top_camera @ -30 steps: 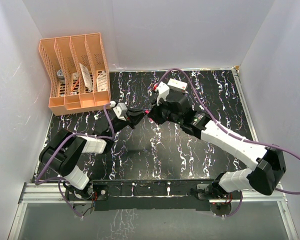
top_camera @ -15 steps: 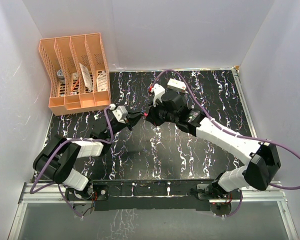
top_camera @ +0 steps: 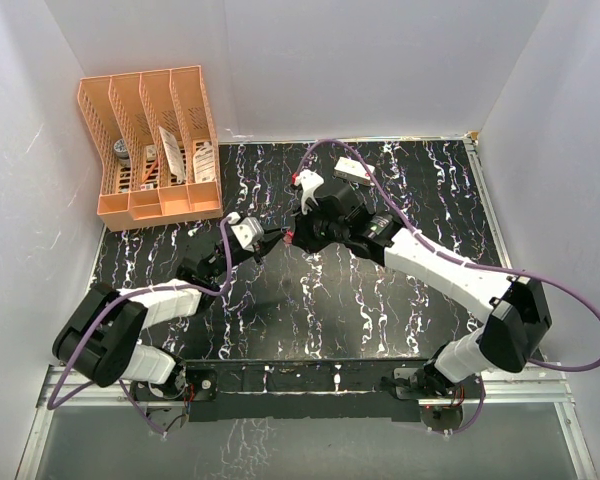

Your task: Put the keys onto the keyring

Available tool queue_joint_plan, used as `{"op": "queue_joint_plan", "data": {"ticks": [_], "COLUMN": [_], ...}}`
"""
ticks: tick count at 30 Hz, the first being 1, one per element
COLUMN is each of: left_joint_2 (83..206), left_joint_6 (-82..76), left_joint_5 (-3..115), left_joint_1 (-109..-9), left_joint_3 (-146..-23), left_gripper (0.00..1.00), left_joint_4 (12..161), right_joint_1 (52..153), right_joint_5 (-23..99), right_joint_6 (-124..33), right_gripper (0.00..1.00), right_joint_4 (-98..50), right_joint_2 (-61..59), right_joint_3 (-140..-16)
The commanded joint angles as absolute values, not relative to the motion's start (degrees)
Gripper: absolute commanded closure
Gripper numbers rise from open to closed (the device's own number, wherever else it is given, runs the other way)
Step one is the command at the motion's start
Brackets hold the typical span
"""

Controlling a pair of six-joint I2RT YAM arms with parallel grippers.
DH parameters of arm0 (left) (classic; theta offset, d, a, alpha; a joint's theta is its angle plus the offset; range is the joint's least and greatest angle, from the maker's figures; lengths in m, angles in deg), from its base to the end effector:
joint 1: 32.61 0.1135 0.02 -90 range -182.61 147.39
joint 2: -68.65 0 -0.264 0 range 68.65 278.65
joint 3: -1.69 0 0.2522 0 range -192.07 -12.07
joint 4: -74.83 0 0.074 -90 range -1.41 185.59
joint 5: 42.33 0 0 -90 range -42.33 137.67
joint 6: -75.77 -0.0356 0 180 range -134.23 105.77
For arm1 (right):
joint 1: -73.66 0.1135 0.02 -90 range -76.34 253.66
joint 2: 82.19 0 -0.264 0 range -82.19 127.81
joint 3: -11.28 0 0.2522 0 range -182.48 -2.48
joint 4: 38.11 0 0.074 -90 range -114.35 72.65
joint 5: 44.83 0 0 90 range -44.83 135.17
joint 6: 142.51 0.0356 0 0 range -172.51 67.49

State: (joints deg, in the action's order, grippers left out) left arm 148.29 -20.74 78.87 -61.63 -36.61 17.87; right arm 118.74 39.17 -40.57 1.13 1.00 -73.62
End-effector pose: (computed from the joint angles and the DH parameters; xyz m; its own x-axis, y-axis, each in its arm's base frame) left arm 0.2206 -0.1435 0.2347 0.3304 -0.0724 -0.9410 0.8190 0.5175 0.2478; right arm 0.2287 0.2346 0.3165 -0.5786 -0.2889 -0.7627 -0.6573 0.7189 0.2264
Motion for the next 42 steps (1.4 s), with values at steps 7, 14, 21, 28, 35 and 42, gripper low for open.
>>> {"op": "queue_joint_plan", "data": {"ticks": [7, 14, 21, 28, 35, 42], "left_joint_2": [144.13, 145.48, 146.68, 146.71, 146.27, 146.33], "left_joint_6": [-27.08, -29.64, -30.05, -30.33, -29.94, -28.5], "left_joint_5": [81.36, 80.97, 80.81, 80.46, 79.9, 80.0], "left_joint_1": [-61.7, -62.03, -62.79, -63.19, -63.8, -64.33], "left_joint_3": [-40.0, -41.91, -42.83, -42.53, -42.03, -41.6], "left_gripper": [1.0, 1.0, 1.0, 1.0, 1.0, 1.0], "left_joint_4": [25.49, 31.35, 32.02, 32.43, 32.8, 31.71], "right_joint_1": [119.01, 119.01, 119.01, 118.92, 118.64, 118.48], "right_joint_5": [40.72, 40.85, 41.52, 43.05, 44.41, 45.48], "right_joint_6": [-42.19, -42.89, -43.4, -42.77, -41.89, -40.56], "right_gripper": [1.0, 1.0, 1.0, 1.0, 1.0, 1.0], "right_joint_4": [8.02, 12.7, 13.9, 12.52, 9.78, 2.6], "right_joint_2": [3.59, 5.81, 6.94, 5.95, 4.54, 0.87], "right_joint_3": [-81.04, -85.43, -86.97, -86.77, -85.59, -81.05]}}
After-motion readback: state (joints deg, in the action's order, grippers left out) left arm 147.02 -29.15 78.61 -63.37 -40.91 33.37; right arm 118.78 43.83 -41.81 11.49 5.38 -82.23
